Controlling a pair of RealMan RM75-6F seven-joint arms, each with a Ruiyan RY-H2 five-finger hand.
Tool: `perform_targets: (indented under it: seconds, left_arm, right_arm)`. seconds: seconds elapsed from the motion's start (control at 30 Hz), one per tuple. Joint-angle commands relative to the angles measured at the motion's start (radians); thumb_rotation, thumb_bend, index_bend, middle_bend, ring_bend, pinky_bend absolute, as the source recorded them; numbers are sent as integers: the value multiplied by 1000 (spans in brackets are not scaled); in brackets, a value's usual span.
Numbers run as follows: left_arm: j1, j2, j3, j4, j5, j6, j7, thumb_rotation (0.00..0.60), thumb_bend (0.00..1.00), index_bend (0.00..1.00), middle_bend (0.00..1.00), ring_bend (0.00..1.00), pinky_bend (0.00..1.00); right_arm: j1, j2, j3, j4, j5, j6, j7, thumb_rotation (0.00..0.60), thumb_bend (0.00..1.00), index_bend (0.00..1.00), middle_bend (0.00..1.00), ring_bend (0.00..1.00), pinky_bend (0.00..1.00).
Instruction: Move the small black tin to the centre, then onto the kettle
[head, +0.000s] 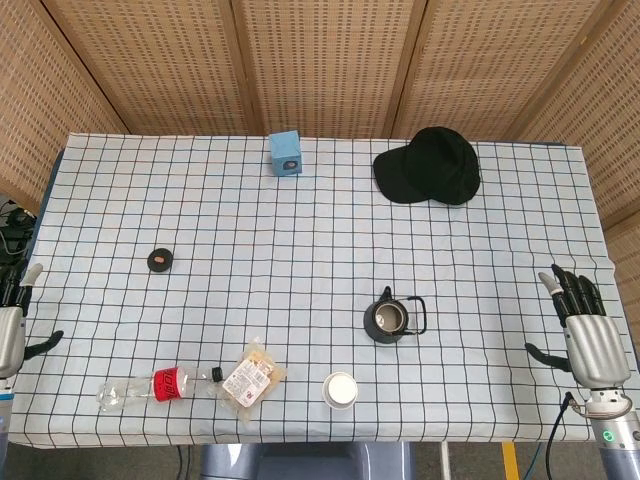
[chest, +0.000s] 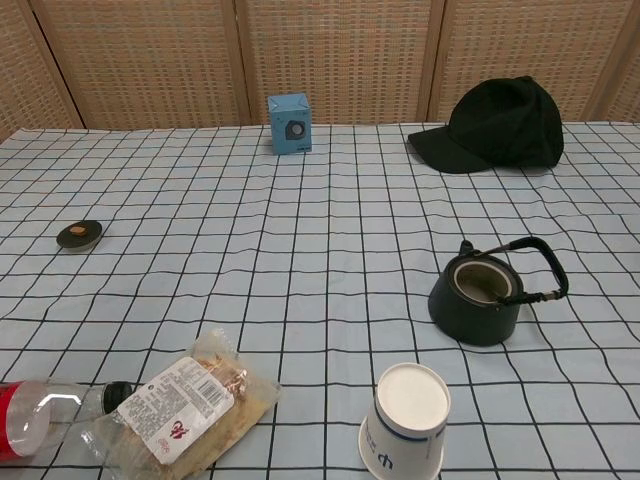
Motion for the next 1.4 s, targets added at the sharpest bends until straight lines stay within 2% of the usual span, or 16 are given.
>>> perform_targets:
  seconds: [0.03,0.67,0.8,0.9,1.03,1.1,1.17,1.27,1.4]
  left_arm:
    - [6,5,-12,-6,7,-9,-1,600,103,0,0,0,0]
    - [32,28,-39,-42,46,-52,1,600,103,1,0,0,0]
    - [15,17,-59,-30,31,-92,24,600,134,89,0,0,0]
    - [-28,2,-95,0,-4,-146,98,600,184,162,0,0,0]
    - [-95,-3,-143,24,-75,-252,180,600,201,199,0,0,0]
    - [-144,-3,-174,47,-131,-337,221,600,221,219,0,0,0]
    - [-234,-21,-216,122,-206,-472,288,600,245,242,0,0,0]
    - [-285,-44,-236,164,-268,-553,325,600,264,265,0,0,0]
    - [-342,-78,-245,219,-339,-646,373,600,264,241,0,0,0]
  right_arm:
    - [0,-1,1,4,3,-2,0,600,202,75,0,0,0]
    - [4,-3,-9,-11,-13,-10,5,600,203,71,0,0,0]
    - [5,-1,-7,-10,-7,-14,15,600,203,71,0,0,0]
    - [7,-1,-5,-1,1,-23,19,600,203,71,0,0,0]
    - [9,0,-3,2,6,-27,28,600,203,70,0,0,0]
    - [8,2,-3,3,6,-25,34,600,203,70,0,0,0]
    - [7,7,0,9,15,-30,51,600,203,70,0,0,0]
    - [8,9,1,14,21,-35,61,600,202,70,0,0,0]
    - [9,13,0,18,25,-45,71,600,202,71,0,0,0]
